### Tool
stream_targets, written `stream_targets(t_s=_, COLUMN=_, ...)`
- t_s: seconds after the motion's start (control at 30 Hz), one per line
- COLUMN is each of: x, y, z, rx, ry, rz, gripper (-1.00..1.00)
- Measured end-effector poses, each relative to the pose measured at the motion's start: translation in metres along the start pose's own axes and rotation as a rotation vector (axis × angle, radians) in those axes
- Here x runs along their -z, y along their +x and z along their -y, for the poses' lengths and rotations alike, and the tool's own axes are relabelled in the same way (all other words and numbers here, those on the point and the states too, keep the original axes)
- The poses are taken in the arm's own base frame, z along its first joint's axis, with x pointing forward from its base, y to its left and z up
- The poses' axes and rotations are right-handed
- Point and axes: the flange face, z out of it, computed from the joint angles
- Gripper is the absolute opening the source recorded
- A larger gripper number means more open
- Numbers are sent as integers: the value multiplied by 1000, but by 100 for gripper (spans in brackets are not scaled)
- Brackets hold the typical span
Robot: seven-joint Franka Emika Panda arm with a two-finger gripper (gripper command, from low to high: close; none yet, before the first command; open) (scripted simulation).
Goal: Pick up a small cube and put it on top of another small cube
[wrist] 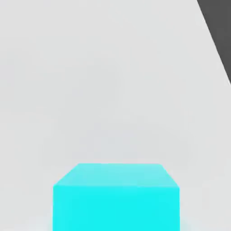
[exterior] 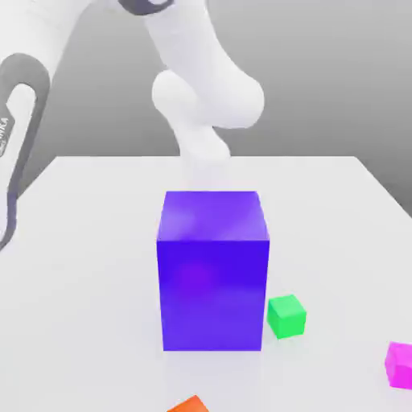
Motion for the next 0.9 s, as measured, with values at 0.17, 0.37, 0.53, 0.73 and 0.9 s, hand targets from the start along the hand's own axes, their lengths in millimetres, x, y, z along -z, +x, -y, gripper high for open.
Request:
stream_targets(t_s=0.17, x=0, y=0, z=0, rx=0, ry=0, rz=0, gripper=100)
stream_targets(t_s=0.37, x=51, y=5, z=3, rx=2, ry=-1, rz=-1, gripper=100)
stream_targets(t_s=0.53, x=56, y=103, z=69, rx=24, ry=3, rz=0, gripper=100)
stream_targets(t_s=0.73, x=55, y=206, z=182, rx=55, ry=6, rz=3, gripper=100)
stream_targets(t_s=0.9, x=54, y=267, z=292, rx=84, ry=5, rz=5, gripper=100)
